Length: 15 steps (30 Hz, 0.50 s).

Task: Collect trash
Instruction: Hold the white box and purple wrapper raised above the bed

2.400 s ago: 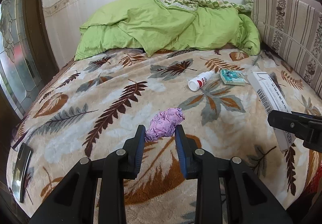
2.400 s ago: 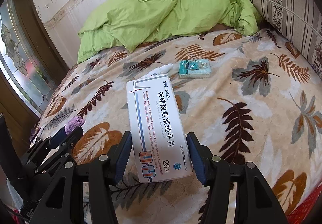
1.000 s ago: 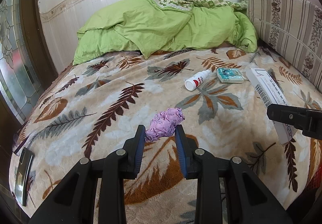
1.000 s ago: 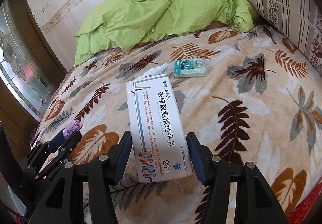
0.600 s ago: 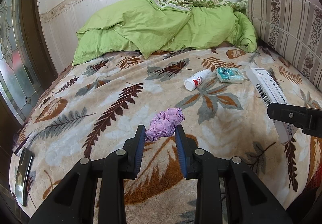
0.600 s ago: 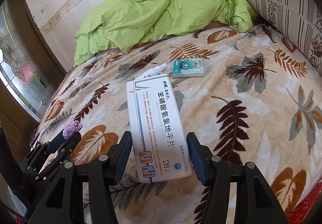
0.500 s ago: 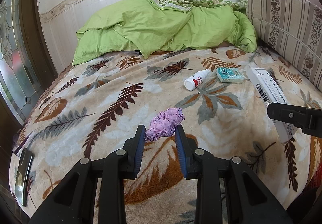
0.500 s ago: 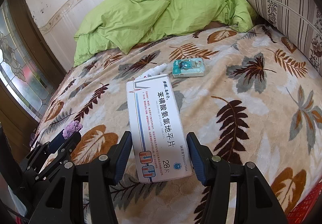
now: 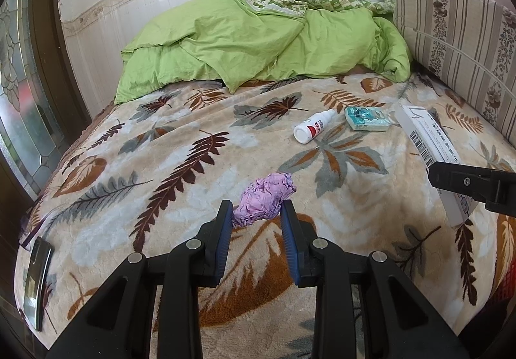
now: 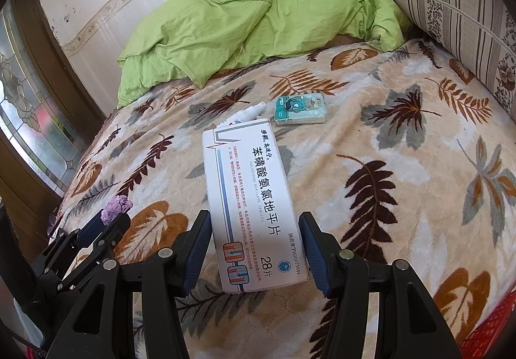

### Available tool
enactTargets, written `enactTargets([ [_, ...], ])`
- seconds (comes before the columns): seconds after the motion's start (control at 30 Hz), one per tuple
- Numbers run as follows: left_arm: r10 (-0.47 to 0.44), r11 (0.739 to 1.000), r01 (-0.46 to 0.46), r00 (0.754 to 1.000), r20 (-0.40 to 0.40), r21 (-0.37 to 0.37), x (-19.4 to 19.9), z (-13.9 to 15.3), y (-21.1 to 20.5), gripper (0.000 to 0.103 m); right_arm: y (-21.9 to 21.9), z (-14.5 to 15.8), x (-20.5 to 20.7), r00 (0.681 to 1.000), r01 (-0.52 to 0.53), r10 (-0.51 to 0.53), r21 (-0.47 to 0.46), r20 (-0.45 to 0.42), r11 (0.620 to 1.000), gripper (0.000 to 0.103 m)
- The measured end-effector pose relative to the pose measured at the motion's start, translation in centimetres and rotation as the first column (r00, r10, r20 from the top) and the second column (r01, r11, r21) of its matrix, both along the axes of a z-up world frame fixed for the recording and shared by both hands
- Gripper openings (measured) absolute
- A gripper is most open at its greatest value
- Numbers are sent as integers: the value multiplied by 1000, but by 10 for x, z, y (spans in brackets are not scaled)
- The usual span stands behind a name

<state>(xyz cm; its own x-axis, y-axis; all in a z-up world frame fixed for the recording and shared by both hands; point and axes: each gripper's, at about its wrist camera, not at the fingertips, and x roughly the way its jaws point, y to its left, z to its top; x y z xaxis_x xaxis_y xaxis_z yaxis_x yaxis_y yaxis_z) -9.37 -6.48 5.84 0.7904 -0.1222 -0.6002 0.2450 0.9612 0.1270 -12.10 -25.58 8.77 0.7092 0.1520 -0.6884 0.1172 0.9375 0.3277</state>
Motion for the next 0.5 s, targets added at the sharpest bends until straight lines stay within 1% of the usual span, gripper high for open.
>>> enactTargets([
  [0.5,-5,1000,5,1000,-11,-1,0,-1,-2,29,-1,3,-4,1000,14,-14,2,11,1000,59],
])
